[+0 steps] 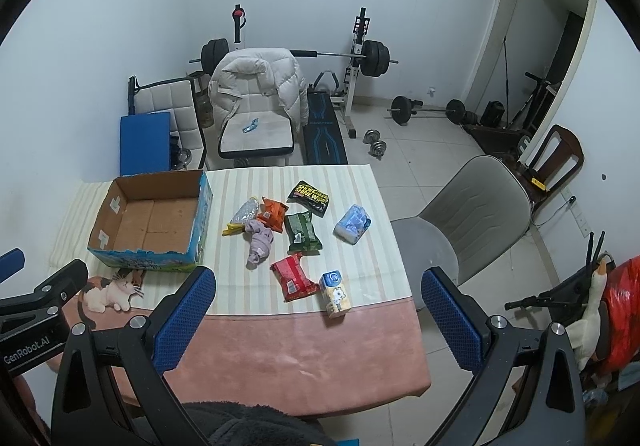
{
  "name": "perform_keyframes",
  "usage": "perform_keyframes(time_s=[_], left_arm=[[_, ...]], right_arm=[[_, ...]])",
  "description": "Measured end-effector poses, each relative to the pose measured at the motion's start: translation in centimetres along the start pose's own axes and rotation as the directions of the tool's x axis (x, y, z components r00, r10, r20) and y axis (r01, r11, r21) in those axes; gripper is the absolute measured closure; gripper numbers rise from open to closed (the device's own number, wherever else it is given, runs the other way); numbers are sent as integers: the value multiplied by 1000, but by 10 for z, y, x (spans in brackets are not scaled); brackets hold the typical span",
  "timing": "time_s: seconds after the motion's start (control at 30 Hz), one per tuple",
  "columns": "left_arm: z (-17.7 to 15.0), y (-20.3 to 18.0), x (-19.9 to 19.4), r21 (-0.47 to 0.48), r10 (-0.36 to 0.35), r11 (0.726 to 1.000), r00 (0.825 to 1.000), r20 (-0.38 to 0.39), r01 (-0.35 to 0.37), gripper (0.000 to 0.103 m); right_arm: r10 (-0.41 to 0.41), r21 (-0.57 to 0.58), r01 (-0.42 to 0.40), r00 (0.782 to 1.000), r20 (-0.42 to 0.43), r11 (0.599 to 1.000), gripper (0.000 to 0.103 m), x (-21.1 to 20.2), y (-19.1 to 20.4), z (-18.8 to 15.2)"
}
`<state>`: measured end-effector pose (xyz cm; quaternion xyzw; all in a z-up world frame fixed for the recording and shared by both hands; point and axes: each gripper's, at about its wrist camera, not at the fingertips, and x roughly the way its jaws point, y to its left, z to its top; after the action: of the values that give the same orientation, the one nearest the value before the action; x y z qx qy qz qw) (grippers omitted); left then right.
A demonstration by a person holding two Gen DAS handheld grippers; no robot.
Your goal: Organize soft objects
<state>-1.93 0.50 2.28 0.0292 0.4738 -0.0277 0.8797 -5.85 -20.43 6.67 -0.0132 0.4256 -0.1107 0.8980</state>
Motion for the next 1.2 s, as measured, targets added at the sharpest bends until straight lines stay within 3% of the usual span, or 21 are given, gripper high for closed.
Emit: perform_keyframes(time_s=[0.5, 0.6, 0.77, 1.0, 1.07, 1.2], left_arm=[[5, -6, 3, 9, -5, 1000, 1000, -4, 5, 0], [18, -13, 21, 19, -2, 1000, 1000, -14, 2, 0], [45, -21, 94, 0, -53, 999, 988, -144, 54, 0], [57, -54, 228, 12, -100, 994, 939, -328, 110, 1], [55, -66, 263, 34, -76, 995, 928, -365, 95, 8], [49, -88, 336, 46, -83, 992, 879, -470, 118, 26]], right_arm=[[9, 16, -9, 1000, -13, 1000, 0, 4, 3, 2], [47, 57, -44, 997, -60, 997, 0, 32, -8, 2], [126, 139, -104, 980, -154, 985, 0, 104, -32, 8], [156, 162, -104, 922, -353, 981, 0, 262, -58, -9], [147, 146, -94, 898, -414, 985, 0, 307, -62, -19], [175, 156, -107, 832, -526, 982, 5, 387, -69, -46]])
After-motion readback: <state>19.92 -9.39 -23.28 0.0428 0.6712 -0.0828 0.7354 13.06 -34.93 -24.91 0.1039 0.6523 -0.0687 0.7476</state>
